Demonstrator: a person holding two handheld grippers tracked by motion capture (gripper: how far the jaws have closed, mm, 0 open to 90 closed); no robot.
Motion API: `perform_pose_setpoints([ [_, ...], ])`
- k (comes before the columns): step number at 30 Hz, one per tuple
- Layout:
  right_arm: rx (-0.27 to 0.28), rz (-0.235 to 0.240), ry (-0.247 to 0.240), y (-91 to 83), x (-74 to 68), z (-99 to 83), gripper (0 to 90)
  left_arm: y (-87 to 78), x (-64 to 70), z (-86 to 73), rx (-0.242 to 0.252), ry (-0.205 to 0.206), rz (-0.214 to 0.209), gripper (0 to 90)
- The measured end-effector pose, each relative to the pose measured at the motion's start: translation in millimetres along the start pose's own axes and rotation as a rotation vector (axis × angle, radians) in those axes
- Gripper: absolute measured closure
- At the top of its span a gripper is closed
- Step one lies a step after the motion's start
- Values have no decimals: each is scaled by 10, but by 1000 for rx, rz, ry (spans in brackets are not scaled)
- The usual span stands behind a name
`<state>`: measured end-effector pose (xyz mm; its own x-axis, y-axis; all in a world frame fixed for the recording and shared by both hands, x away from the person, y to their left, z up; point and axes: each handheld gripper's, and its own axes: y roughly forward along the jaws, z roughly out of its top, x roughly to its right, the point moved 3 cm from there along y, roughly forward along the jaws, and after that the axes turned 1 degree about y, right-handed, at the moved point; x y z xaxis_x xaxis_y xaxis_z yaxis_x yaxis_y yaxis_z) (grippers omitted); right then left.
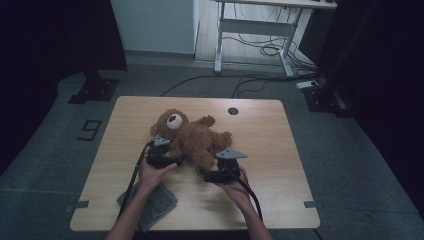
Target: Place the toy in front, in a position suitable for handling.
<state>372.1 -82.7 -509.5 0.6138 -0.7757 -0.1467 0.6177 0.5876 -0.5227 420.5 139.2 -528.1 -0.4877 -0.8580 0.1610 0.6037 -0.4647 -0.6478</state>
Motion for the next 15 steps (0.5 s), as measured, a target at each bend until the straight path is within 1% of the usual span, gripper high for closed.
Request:
perform_pose_setpoints([
  [1,-18,-6,16,151,32,17,169,45,-13,-3,-10,-4,8,242],
  [2,-18,-6,16,151,32,17,169,45,-13,-3,-10,-4,8,290],
  [3,-41,0,29,274,68,12,187,85,-14,-18,-12,-6,17,378],
  [5,-58,8,43,378,94,-6,220,108,-4,-29,-18,3,12,462],
  [6,-58,8,43,378,94,-6,220,108,-4,-29,-18,3,12,509],
  [7,-68,26,48,459,112,-40,391,107,-11,-28,-12,5,8,579],
  [8,-74,21,45,490,124,-62,454,107,-11,-28,-12,5,8,624],
  [9,-89,4,45,522,146,-82,511,74,-29,-15,7,-1,-11,668],
  [10,-89,4,45,522,146,-82,511,74,-29,-15,7,-1,-11,695],
  [11,-90,8,73,541,189,-102,591,3,-33,11,47,4,-38,717],
  [13,-74,1,72,523,208,-89,627,-63,-19,44,85,10,-53,738],
  [14,-62,-15,62,506,210,-74,643,-63,-19,44,85,10,-53,747],
  [15,-42,-37,55,482,218,-55,656,-143,10,92,122,6,-69,753],
])
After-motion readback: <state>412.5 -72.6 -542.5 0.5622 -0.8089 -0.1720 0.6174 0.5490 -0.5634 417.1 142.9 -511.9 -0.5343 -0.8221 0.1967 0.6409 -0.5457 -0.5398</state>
